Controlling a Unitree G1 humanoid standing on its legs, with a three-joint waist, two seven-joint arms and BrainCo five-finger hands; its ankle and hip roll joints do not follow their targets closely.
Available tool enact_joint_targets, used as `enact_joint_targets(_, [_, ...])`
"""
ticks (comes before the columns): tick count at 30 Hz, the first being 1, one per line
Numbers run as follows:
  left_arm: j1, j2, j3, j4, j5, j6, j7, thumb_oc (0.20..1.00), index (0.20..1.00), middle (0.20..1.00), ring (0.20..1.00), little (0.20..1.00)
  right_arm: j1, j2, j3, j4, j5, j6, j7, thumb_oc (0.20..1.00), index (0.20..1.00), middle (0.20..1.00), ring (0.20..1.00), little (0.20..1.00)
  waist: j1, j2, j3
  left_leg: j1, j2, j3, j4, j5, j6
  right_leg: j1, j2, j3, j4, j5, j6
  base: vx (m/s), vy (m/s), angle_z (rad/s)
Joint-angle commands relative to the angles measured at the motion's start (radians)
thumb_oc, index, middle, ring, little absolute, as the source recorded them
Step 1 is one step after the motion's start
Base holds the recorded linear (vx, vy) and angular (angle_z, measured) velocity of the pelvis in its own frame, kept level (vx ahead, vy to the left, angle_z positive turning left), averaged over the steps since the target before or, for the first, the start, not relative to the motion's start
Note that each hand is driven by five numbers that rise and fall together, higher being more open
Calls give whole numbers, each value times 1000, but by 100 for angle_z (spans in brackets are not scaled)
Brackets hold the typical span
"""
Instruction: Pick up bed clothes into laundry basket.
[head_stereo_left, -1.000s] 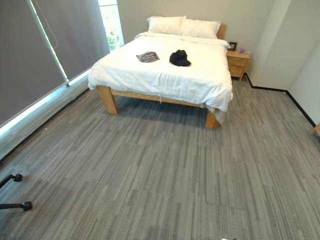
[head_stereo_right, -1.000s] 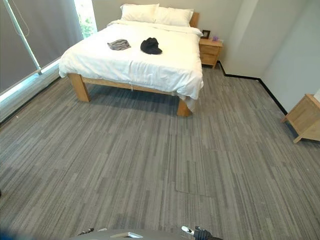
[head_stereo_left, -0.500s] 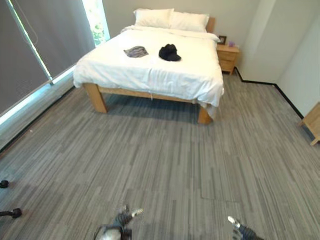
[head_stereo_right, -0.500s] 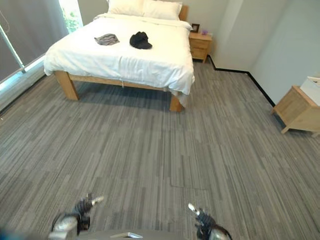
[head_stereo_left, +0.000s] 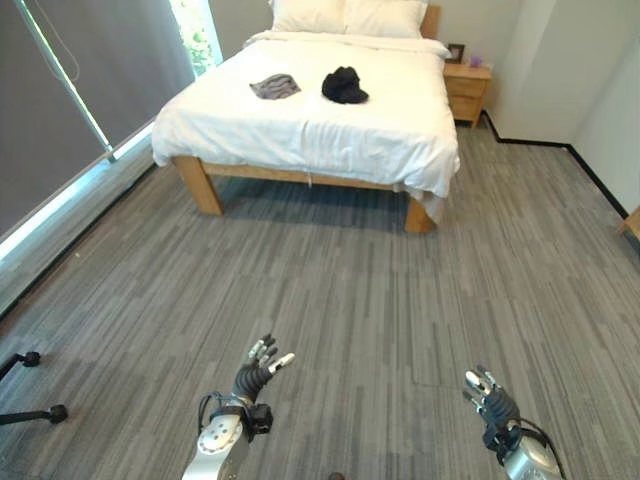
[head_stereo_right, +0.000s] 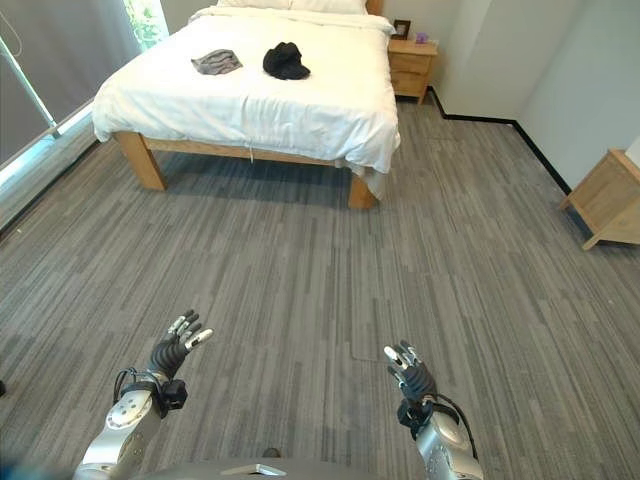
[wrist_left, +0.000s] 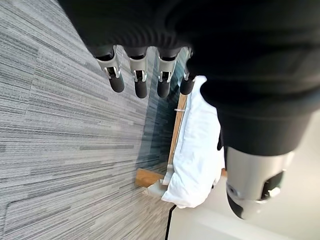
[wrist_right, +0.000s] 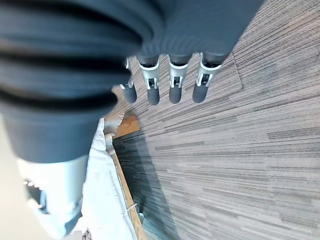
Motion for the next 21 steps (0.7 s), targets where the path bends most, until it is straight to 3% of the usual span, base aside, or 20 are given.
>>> enact_joint_targets(1, [-81,9,22,20,-30,-33,28,1000,1000,1000,1000,1000,-73,-12,16,-11,77,-22,7,1000,1000,1000,1000,1000,14,-24,1,10,42,-42,7,-58,-43,-22,-116,-26,29,-6,114,1,1,-4])
enact_joint_targets(10, [-79,23,33,-38,25,-41,28,1000,1000,1000,1000,1000,-75,-12,-6,-104,73,-38,0,1000,1000,1000,1000,1000,21,-44,20,17,31,-28,7,-69,-34,-18,-128,-18,27,-1,128,18,28,-2])
enact_joint_targets(16, [-87,31,35,-57,34,-49,39,1000,1000,1000,1000,1000,-142,-22,39,-135,53,-51,-1,1000,1000,1000,1000,1000,49,-52,31,-7,1,-21,7,-77,-10,-56,-164,2,57,14,153,21,98,-5])
enact_joint_targets(19, [-94,43,30,-59,42,-46,39,1000,1000,1000,1000,1000,-159,-19,63,-140,70,-49,11,1000,1000,1000,1000,1000,63,-50,48,-10,-20,-32,21,-93,12,-100,-205,8,177,15,160,33,167,-11])
enact_joint_targets(20, [-100,42,27,-51,42,-43,42,1000,1000,1000,1000,1000,-158,-14,71,-147,73,-48,14,1000,1000,1000,1000,1000,64,-48,56,-6,-27,-36,26,-100,24,-131,-224,14,253,45,163,68,279,2])
enact_joint_targets(21, [-109,33,24,-18,30,-39,44,1000,1000,1000,1000,1000,-155,-9,95,-168,70,-42,23,1000,1000,1000,1000,1000,58,-39,76,4,-39,-38,45,-112,51,-212,-255,29,456,155,155,61,239,4])
